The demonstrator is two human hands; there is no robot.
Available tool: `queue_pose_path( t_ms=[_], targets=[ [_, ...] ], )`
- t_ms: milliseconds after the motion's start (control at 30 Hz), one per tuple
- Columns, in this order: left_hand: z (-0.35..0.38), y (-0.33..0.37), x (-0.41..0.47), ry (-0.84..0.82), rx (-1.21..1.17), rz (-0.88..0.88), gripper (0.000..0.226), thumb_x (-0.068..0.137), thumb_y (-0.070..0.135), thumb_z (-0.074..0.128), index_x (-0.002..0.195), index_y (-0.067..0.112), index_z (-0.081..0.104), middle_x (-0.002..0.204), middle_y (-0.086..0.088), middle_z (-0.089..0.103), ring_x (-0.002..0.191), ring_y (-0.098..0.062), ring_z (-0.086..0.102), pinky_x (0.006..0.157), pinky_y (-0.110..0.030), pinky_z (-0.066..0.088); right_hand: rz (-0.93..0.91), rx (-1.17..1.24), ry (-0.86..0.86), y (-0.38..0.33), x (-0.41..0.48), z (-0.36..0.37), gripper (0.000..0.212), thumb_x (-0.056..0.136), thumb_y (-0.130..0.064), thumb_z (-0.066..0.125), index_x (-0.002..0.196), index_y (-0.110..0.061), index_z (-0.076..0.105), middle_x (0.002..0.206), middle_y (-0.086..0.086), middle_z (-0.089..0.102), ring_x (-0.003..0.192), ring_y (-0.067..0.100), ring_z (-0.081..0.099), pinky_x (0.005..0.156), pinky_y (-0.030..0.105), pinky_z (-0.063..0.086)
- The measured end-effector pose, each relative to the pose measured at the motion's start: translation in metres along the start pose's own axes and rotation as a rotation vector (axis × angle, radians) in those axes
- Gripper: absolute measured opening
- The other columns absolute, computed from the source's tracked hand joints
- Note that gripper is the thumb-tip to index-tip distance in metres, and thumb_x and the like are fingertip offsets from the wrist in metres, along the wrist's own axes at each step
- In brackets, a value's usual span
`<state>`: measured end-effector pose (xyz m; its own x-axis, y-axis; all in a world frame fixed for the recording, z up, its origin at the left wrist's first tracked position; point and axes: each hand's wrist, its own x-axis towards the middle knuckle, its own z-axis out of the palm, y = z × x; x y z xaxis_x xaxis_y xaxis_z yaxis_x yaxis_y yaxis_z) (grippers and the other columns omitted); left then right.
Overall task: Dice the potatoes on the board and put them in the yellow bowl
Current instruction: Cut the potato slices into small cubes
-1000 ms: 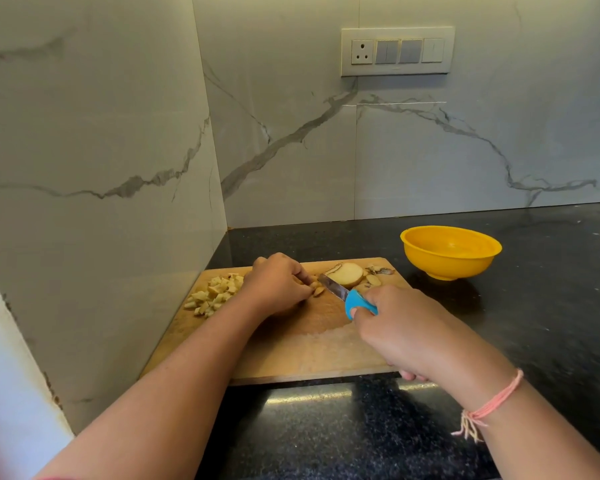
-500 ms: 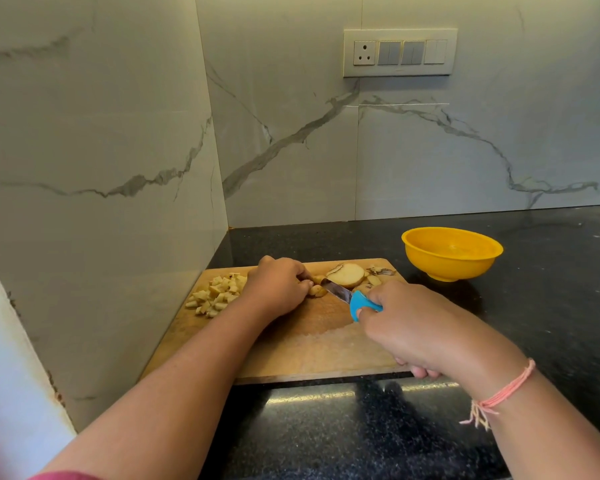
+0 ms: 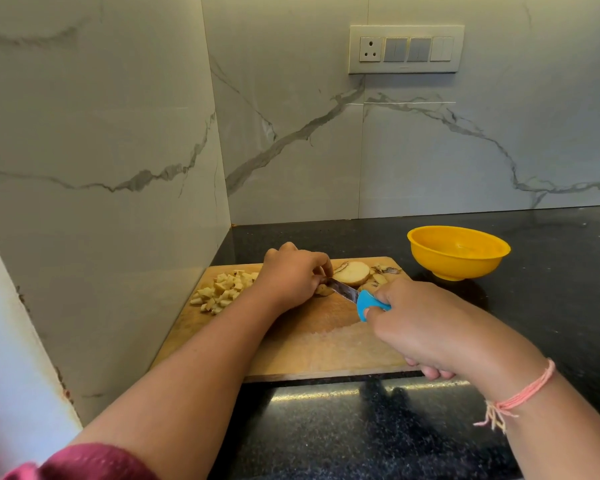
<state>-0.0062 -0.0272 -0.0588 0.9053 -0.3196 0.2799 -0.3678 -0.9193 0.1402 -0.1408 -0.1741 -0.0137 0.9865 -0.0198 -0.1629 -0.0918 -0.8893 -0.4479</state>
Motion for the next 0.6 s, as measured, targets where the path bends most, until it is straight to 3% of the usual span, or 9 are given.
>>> queue_pose_path(
  t_ms=[400,533,600],
  targets=[
    [-0.003,-0.007,-0.002,0.091,0.175,-0.059,0.022,0.097,0.036,0.049,0.117,0.032,0.057,0.115,0.005,0.063,0.115,-0.021,0.046,0.096,-0.039,0.035,-0.028,0.011,0.004,0.001,-0.002,0.003,0.04,0.099,-0.031,0.037,0.139,-0.026,0.036,0.073,0.001,0.049,0.044,0.009,0.044,0.035,0.015,0.033],
    [-0.009,-0.007,-0.007,0.104,0.12,-0.133,0.021,0.096,0.029,0.052,0.116,0.031,0.058,0.118,0.004,0.062,0.117,-0.022,0.047,0.098,-0.04,0.037,-0.077,0.057,0.006,0.003,-0.002,0.009,0.042,0.1,-0.031,0.035,0.141,-0.026,0.035,0.071,0.001,0.051,0.042,0.008,0.044,0.034,0.014,0.032],
    [-0.019,-0.006,-0.013,0.061,0.034,-0.18,0.021,0.096,0.022,0.051,0.113,0.03,0.062,0.115,0.003,0.063,0.107,-0.02,0.054,0.097,-0.039,0.045,-0.088,0.047,0.04,0.004,-0.003,0.011,0.041,0.1,-0.031,0.034,0.14,-0.025,0.036,0.07,0.0,0.052,0.042,0.007,0.045,0.035,0.015,0.033]
  ],
)
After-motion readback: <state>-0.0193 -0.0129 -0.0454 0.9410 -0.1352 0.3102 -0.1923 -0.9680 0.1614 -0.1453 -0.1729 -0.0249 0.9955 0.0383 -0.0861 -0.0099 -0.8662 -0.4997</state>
